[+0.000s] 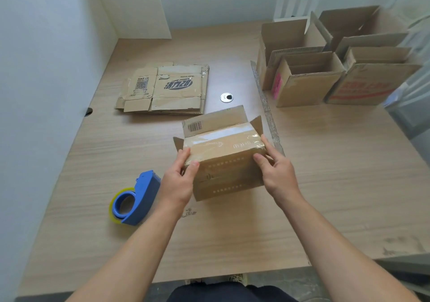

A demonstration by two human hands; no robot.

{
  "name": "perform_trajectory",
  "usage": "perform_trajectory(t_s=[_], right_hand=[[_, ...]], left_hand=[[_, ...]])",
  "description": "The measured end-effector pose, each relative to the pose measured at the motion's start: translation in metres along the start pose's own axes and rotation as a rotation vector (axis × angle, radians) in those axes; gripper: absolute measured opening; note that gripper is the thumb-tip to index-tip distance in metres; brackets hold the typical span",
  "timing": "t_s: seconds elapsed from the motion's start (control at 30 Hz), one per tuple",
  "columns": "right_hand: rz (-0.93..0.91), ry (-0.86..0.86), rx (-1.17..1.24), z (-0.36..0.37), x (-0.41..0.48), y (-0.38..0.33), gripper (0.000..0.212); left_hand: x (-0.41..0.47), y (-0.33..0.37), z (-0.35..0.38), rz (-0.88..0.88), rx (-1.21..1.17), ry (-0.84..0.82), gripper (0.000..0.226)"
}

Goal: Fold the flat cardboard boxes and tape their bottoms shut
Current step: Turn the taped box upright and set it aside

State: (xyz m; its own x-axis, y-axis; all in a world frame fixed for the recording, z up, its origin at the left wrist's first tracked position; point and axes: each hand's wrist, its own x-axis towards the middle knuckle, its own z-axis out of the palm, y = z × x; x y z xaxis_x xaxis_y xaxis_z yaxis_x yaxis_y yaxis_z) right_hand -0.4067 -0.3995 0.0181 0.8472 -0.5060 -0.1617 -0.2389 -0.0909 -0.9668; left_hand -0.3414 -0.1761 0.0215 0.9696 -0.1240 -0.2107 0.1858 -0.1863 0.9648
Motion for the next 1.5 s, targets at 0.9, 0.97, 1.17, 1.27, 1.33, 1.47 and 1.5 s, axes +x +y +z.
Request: perform_trajectory(t_s=[0.9, 0.97, 1.17, 1.27, 1.33, 1.47, 1.5], right_hand=[[0.251, -0.117, -0.295, 0.014, -0.03, 0.047, 0.048], [0.201, -0.098, -0.34, 0.016, -0.032, 0.047, 0.043], [0.146, -0.095, -0.204, 0.017, -0.036, 0.047, 0.047], [0.178, -0.153, -0.072, 0.011, -0.034, 0.05, 0.06], [0.206, -0.143, -0.114, 0.009, -0.031, 0.054, 0.055], [0.264, -0.18, -0.125, 0.011, -0.029, 0.06, 0.031], [0.283, -0.189, -0.136, 0.011, -0.03, 0.061, 0.028]], left_hand=[[-0.027, -0.065, -0.01, -0.226, 0.241, -0.045, 0.022], [-0.026, -0.066, -0.01, -0.226, 0.221, -0.056, 0.015], [-0.029, -0.072, -0.019, -0.124, 0.238, -0.079, 0.032], [-0.025, -0.071, -0.025, -0.053, 0.273, -0.12, 0.061], [-0.022, -0.072, -0.027, -0.079, 0.407, -0.089, 0.065], [-0.023, -0.073, -0.026, -0.153, 0.584, -0.005, 0.048], [-0.024, -0.073, -0.026, -0.137, 0.538, -0.037, 0.049]])
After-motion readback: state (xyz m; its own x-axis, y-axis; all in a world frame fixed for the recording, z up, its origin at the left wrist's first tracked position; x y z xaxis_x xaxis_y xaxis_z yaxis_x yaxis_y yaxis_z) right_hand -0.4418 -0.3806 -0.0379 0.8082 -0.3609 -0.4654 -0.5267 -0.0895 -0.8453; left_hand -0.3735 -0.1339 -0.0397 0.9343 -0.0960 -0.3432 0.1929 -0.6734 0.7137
